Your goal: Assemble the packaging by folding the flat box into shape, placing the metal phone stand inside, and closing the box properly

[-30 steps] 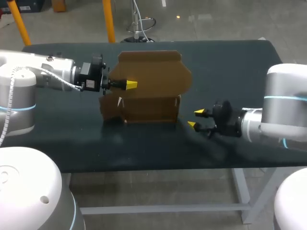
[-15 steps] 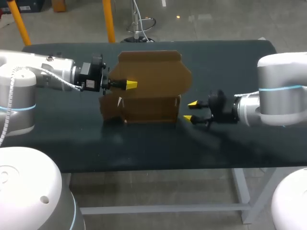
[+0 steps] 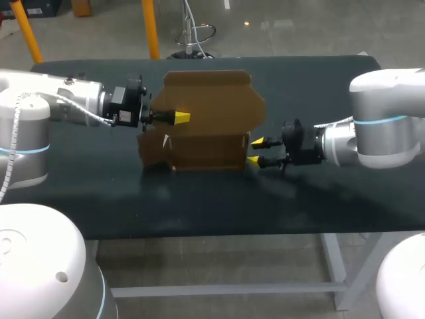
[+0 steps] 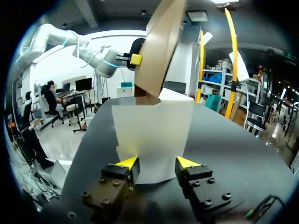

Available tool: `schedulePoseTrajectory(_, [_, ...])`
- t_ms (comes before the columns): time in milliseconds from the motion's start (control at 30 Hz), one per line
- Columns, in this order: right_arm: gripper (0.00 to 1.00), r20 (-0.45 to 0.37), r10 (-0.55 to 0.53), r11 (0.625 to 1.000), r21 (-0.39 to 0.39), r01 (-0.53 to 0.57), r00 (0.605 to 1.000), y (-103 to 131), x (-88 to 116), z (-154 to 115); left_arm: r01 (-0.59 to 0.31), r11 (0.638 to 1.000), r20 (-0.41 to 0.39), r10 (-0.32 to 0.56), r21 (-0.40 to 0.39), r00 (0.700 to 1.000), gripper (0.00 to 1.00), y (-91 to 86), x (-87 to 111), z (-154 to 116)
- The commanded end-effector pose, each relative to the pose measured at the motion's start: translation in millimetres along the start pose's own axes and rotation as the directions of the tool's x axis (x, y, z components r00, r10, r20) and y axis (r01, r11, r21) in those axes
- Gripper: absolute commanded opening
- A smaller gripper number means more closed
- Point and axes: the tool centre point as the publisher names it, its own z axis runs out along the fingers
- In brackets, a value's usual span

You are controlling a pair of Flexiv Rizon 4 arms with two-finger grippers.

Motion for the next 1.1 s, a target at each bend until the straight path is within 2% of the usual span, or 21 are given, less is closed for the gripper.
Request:
schedulePoseTrajectory(33, [0.52,0.030,0.002,1.000,-0.020,-0.001,1.000,-3,-1,5,0.000,1.000,-0.002,0.000,0.000,1.000,0.00,3.1,-0.4,1])
schedulePoseTrajectory(200, [0.49,0.055,0.013,0.999,-0.043,-0.011,0.998,-2,1,10,0.000,1.000,-0.002,0.000,0.000,1.000,0.00,3.1,-0.4,1])
schedulePoseTrajectory(433, [0.51,0.083,0.031,0.997,-0.075,-0.024,0.996,0,5,15,0.000,1.000,-0.002,0.000,0.000,1.000,0.00,3.1,-0.4,1])
schedulePoseTrajectory(500, [0.51,0.107,0.037,0.996,-0.087,-0.028,0.994,2,6,16,0.000,1.000,-0.002,0.000,0.000,1.000,0.00,3.1,-0.4,1])
schedulePoseTrajectory(633, [0.58,0.181,0.056,0.994,-0.100,-0.038,0.982,4,4,19,0.000,1.000,-0.002,0.000,0.000,1.000,0.00,3.1,-0.4,1])
schedulePoseTrajectory(700, [0.59,0.190,0.066,0.993,-0.112,-0.045,0.980,4,3,19,0.000,1.000,-0.002,0.000,0.000,1.000,0.00,3.1,-0.4,1])
schedulePoseTrajectory(900, [0.61,0.234,0.085,0.990,-0.126,-0.056,0.969,6,2,21,0.000,1.000,-0.002,0.000,0.000,1.000,0.00,3.1,-0.4,1])
schedulePoseTrajectory(1100, [0.58,0.269,0.109,0.987,-0.142,-0.073,0.957,8,0,25,0.000,1.000,-0.002,0.000,0.000,1.000,0.00,3.1,-0.4,1])
